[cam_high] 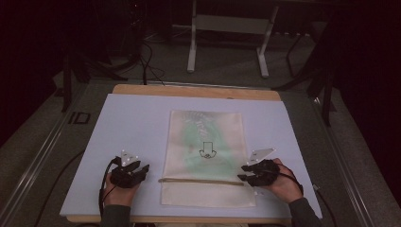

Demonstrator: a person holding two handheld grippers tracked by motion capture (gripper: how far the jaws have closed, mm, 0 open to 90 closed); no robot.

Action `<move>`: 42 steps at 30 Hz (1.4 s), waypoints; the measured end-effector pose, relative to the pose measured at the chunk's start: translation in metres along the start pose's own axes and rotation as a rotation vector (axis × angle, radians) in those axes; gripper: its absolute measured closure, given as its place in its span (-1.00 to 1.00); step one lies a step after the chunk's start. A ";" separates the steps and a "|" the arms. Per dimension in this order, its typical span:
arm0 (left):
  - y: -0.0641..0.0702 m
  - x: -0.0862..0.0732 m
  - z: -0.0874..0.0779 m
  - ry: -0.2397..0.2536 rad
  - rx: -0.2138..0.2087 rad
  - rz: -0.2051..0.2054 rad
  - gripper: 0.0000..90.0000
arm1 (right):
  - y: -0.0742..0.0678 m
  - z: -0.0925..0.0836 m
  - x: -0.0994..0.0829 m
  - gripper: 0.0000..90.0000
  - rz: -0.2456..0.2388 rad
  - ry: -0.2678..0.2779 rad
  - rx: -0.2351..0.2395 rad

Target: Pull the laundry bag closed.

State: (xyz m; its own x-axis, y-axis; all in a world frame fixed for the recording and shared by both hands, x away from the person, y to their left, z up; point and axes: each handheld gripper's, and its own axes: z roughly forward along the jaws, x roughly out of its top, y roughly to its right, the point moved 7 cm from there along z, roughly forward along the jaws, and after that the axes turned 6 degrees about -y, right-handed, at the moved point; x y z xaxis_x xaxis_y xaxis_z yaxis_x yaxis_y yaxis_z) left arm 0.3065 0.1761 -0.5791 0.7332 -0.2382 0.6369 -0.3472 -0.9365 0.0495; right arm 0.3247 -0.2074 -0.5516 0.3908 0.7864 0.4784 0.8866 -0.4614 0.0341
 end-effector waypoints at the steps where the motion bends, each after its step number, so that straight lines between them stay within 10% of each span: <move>1: 0.000 0.000 0.000 0.001 -0.001 -0.001 0.30 | -0.001 0.001 0.001 0.36 0.000 -0.001 0.001; 42: 0.002 0.000 0.000 -0.002 -0.002 0.013 0.28 | -0.030 0.020 0.049 0.33 -0.117 0.016 0.054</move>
State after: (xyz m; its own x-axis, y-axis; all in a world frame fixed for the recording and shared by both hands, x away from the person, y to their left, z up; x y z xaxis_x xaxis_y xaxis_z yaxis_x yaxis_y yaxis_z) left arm 0.3059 0.1747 -0.5793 0.7299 -0.2504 0.6361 -0.3577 -0.9328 0.0433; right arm 0.3223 -0.1471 -0.5469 0.2800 0.8270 0.4876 0.9383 -0.3432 0.0433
